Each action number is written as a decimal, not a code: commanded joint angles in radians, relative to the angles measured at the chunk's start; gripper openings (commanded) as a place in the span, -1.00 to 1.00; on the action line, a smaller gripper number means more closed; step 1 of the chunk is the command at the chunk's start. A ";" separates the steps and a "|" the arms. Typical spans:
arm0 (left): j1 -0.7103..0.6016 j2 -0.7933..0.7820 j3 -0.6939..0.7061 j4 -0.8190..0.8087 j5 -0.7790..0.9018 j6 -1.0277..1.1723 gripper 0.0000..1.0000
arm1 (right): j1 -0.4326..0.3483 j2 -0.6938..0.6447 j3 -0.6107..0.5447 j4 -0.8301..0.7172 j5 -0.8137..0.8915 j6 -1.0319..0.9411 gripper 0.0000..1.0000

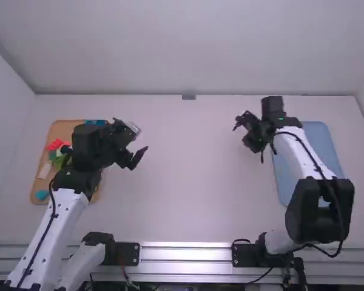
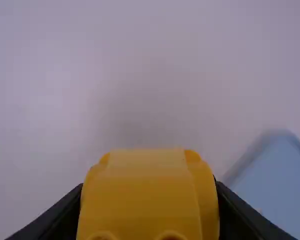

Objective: Assemble lego blocks to make yellow taxi

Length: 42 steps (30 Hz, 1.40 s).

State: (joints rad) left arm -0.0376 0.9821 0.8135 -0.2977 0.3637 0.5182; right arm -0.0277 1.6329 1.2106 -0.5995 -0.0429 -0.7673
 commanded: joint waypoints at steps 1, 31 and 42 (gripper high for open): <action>-0.002 0.014 -0.003 0.009 -0.018 -0.006 0.98 | -0.119 -0.015 0.008 0.032 0.045 0.109 -0.27; -0.002 0.033 -0.003 0.077 -0.019 -0.077 0.99 | -0.617 0.179 -0.358 0.798 -0.416 0.453 0.98; -0.059 -0.034 0.026 0.110 -0.352 -0.387 0.98 | -0.465 -0.340 -0.357 0.472 -0.276 0.435 0.98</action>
State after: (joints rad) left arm -0.0570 0.9813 0.8135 -0.1631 0.1692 0.2340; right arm -0.5457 1.4082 0.8459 -0.0944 -0.3389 -0.3225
